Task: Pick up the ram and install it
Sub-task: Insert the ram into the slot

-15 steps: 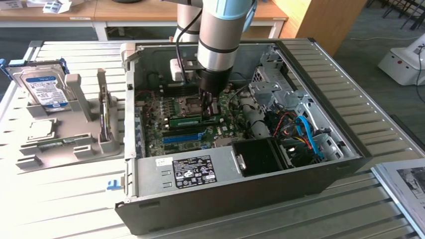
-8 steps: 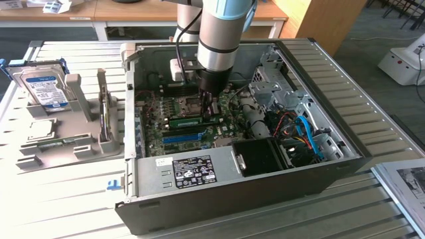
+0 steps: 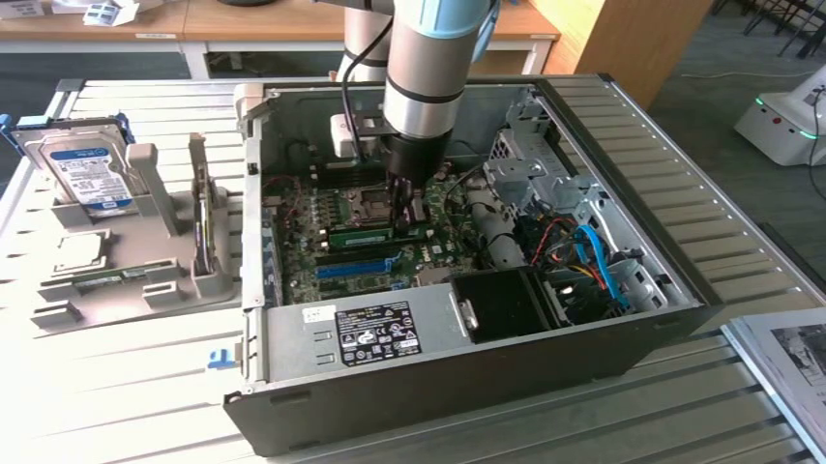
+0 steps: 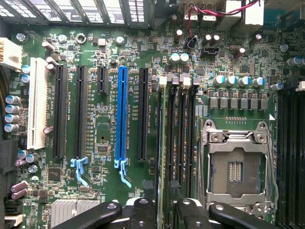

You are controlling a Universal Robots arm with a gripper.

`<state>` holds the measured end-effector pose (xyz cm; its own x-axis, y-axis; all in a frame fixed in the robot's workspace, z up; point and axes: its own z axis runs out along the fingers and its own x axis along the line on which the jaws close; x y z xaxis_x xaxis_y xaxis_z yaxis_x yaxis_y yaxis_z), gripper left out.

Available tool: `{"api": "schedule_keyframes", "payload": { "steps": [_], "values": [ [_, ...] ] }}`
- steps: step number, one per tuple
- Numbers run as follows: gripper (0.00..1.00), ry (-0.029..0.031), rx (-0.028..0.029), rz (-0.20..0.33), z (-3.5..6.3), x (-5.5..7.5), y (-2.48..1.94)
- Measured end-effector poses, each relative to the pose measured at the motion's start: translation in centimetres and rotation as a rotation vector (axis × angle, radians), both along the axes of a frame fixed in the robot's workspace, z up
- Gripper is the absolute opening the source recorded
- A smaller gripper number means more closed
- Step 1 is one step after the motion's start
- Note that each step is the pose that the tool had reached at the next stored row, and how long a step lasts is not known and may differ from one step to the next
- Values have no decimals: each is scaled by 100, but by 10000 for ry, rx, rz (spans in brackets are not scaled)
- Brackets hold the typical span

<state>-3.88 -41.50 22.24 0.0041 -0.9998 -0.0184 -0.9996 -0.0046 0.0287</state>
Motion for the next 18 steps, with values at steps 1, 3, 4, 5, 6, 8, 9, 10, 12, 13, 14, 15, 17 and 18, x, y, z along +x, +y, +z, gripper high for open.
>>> {"api": "schedule_keyframes", "payload": {
  "steps": [1, 3, 4, 5, 6, 8, 9, 10, 12, 13, 14, 15, 17, 18],
  "values": [
    [25, 1, -1, 1, 5, 0, 0],
    [25, 0, 1, 0, 23, 0, 0],
    [25, 0, 0, 0, 34, 0, 0],
    [25, 0, 0, 0, 45, 0, 0],
    [25, 0, 1, 0, 56, 0, 0],
    [25, -1, 2, 0, 84, 0, 0],
    [25, 0, 1, 0, 100, 0, 0],
    [25, 0, 1, 0, 115, 0, 0],
    [25, 0, 1, 0, 149, 0, 0],
    [25, -1, 1, -1, 168, 1, 0],
    [25, 0, 1, 0, 187, 1, 0],
    [25, 0, 0, 0, 209, 1, 0],
    [25, 0, 1, 0, 247, 1, 0],
    [25, -1, 1, 0, 266, 1, 0]
  ]
}}
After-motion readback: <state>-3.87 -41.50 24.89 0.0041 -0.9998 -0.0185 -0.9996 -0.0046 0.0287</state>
